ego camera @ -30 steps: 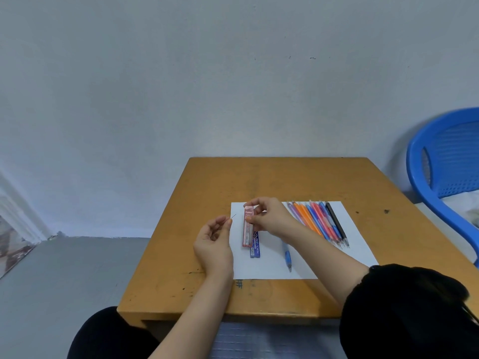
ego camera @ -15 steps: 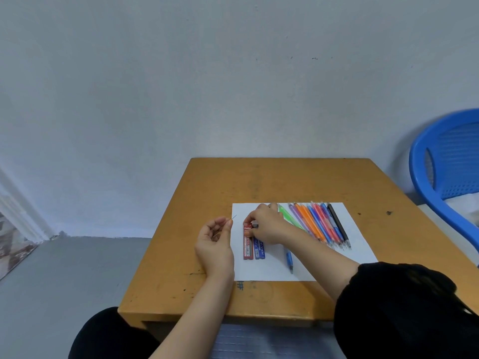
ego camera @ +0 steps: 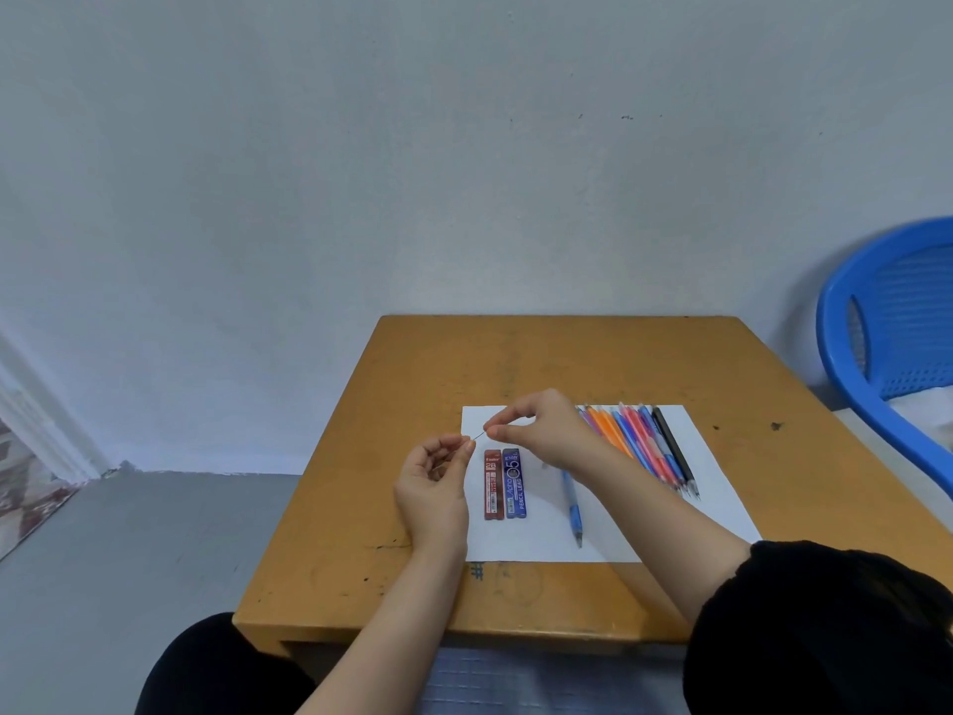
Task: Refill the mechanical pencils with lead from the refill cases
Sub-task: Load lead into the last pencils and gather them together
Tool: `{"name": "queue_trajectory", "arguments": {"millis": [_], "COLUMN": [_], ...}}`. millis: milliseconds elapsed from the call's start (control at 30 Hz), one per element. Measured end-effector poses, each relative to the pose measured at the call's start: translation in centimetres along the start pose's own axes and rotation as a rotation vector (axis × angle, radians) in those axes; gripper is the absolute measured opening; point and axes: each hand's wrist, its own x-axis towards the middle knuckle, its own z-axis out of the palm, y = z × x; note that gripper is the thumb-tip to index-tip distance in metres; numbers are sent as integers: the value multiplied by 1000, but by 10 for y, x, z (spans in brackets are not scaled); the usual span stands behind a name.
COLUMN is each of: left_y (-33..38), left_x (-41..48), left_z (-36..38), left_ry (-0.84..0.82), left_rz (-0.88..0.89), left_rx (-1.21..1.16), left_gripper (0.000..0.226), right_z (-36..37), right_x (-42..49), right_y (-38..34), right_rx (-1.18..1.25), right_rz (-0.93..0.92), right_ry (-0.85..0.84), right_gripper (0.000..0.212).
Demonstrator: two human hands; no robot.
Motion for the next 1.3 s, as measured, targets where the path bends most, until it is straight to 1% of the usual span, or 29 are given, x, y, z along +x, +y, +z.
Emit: {"name": "queue_trajectory", "arguments": {"millis": [233,367,533,600,733,867,967,1033,1100,1200,1300], "left_y": [-1,-1,0,0,-2,-2,-1,0,0,-1,-4], "left_x": [0,0,-4,-4,-3,-4,-4,-5,-4,-4,-1], "left_z": [0,1,1,1,3,4,5,6,6,6,6], "left_ry": [-22,-30,-49,-65,-98,-112,-129,-147,-158,-167,-198], "left_rz": [12,14,-24,-38,-32,-34,-25,-17,-8,3,1], "left_rx": [12,34,66,96,199,232,257,265,260,303,336], "left_gripper": [13,14,12,12,11,10,9,8,7,6,11], "right_z": [0,1,-5,-9,-16,-20,-23,-25,-25,-25,-26], "right_x": [3,3,0,0,-1,-4,-7,-11,-14,-16,-18], "right_y": [3,4,7,9,14,21,24,24,23,24,27], "right_rx": [-94,-143,-180,-162,-127,-98,-20,67,138,165,196], "right_rz": [-45,-54,-58,-62,-73,-38,-20,-9,4,21,36], "right_ry": [-7,25,92,130,188,209,226,225,220,225,233], "right_gripper": [11,3,6,5,17,12,5,9,8,8,5]}}
